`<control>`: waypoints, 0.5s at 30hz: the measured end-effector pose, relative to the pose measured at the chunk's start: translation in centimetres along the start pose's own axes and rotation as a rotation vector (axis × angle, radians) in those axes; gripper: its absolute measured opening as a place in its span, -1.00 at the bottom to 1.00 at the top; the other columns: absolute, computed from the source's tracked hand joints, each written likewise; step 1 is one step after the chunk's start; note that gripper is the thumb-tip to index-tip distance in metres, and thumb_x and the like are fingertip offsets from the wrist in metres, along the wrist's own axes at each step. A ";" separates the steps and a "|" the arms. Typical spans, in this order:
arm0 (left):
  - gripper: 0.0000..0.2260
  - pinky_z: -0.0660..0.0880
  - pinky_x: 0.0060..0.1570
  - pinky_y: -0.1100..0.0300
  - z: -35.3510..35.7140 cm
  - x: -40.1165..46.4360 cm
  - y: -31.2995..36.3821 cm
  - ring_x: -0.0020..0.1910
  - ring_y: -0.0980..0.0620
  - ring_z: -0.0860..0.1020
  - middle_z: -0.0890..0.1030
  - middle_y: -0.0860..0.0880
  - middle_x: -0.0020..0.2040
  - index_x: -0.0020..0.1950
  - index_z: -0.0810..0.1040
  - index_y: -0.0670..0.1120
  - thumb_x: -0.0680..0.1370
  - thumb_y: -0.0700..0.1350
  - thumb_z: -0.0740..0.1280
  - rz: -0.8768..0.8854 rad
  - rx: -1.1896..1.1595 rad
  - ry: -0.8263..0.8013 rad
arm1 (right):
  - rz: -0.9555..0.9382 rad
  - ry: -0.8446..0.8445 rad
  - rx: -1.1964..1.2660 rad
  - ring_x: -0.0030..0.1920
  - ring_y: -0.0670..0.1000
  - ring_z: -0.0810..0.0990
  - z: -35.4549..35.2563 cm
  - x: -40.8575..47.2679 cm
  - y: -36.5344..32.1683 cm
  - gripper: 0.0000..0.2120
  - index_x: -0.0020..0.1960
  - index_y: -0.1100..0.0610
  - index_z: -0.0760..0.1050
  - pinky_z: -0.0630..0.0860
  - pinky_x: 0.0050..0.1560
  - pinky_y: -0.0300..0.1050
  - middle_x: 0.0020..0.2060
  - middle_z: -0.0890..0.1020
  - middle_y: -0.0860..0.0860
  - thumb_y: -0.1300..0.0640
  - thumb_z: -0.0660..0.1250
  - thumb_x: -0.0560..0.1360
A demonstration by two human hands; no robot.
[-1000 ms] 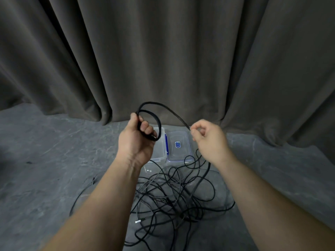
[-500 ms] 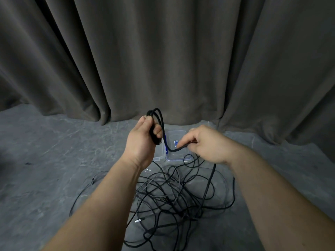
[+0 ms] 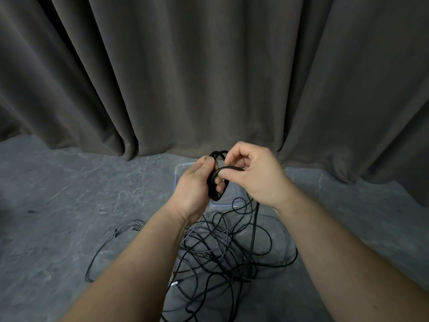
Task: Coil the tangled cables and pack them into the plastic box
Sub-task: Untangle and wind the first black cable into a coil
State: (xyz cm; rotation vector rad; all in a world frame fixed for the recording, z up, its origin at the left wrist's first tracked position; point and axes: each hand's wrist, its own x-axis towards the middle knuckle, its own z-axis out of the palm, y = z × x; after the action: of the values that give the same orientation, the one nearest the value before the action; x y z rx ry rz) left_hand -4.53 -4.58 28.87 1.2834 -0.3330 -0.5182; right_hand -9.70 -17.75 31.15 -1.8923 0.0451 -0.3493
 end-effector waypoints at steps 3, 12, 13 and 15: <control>-0.77 0.26 -0.31 0.16 -0.4 -0.1 0.1 -0.45 0.05 0.35 0.39 -0.02 -0.45 -0.15 0.31 -0.11 0.69 -0.13 0.04 -0.001 0.038 0.013 | 0.033 0.017 -0.066 -0.39 -0.02 0.44 -0.5 0.3 0.6 -0.79 -0.30 0.08 0.52 0.41 -0.28 -0.07 -0.44 0.52 0.07 0.21 0.56 0.33; -0.77 0.31 -0.18 0.03 -1.6 -0.2 0.3 -0.32 -0.08 0.43 0.48 -0.04 -0.39 -0.20 0.36 -0.09 0.62 -0.03 0.14 0.058 0.183 0.009 | 0.044 -0.123 0.001 -0.34 0.04 0.40 -1.9 0.1 -0.1 -0.81 -0.32 0.19 0.55 0.38 -0.25 -0.04 -0.40 0.52 0.18 0.21 0.56 0.31; -0.76 0.35 -0.20 0.07 -1.3 -0.4 0.3 -0.35 -0.05 0.45 0.49 -0.04 -0.39 -0.18 0.35 -0.10 0.66 -0.08 0.11 0.040 0.171 0.002 | 0.040 -0.103 0.029 -0.34 0.04 0.40 -1.6 0.1 0.0 -0.81 -0.32 0.19 0.55 0.38 -0.24 -0.04 -0.40 0.52 0.23 0.22 0.56 0.33; -0.75 0.36 -0.25 0.11 -0.7 -0.5 0.0 -0.39 -0.01 0.46 0.48 -0.05 -0.40 -0.18 0.34 -0.11 0.69 -0.13 0.06 0.010 0.150 -0.024 | 0.036 -0.055 0.076 -0.33 0.04 0.42 -1.1 0.0 0.3 -0.82 -0.33 0.16 0.54 0.41 -0.24 -0.05 -0.40 0.53 0.23 0.23 0.54 0.34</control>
State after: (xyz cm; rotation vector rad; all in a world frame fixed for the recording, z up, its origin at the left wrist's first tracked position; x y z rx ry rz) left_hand -4.62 -3.74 28.75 1.4203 -0.4042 -0.5076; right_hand -9.95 -18.85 31.16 -1.8228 0.0282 -0.2708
